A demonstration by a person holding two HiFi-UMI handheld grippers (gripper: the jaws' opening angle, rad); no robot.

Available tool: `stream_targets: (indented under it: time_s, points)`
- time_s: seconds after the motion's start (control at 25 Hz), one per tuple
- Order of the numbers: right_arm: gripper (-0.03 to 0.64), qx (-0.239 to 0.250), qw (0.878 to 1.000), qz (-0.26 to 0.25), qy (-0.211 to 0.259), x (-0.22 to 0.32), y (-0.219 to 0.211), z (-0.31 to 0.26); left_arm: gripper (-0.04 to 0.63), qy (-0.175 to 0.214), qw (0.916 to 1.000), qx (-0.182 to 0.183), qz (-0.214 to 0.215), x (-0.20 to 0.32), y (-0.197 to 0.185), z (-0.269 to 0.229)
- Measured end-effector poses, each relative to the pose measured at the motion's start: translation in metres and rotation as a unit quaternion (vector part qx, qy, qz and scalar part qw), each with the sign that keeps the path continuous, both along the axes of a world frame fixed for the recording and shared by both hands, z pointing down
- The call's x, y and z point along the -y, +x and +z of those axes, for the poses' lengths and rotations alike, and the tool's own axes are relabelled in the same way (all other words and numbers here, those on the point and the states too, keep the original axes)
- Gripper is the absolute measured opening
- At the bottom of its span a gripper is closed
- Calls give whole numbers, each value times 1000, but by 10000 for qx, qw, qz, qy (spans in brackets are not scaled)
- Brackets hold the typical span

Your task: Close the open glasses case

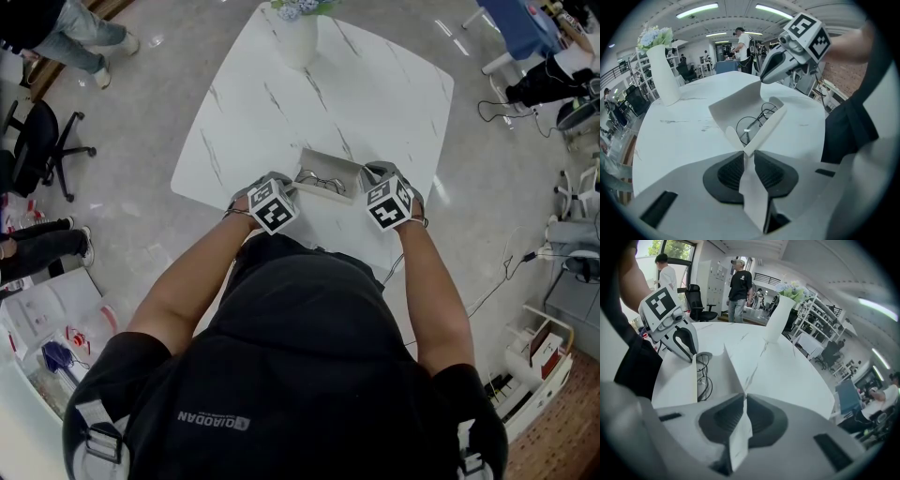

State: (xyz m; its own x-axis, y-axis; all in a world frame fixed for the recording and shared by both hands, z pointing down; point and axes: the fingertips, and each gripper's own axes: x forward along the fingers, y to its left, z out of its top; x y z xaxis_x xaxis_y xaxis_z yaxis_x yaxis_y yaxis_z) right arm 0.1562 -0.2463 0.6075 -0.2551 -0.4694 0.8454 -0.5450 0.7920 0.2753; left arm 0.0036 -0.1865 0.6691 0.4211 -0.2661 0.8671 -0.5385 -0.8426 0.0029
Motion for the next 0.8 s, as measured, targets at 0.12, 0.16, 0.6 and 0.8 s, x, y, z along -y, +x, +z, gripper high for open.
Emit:
stream_targets:
  time_s: [0.12,0.16,0.6,0.8]
  points:
    - [17,-39,10000,-32,-16,1,0,1,75,-16,10000,12,11,0,0,1]
    - [17,-44,10000,-43,-26,0,0,1,75,-11,10000,11,2,0,-1,1]
    - [14,-30,10000,-36,-60,-4,0,-1,74,-4,10000,3,-27,-1,0,1]
    - [14,-2,10000,1,-48,-7,-1,-3,72,-15,10000,10,-42,-1,-1,1]
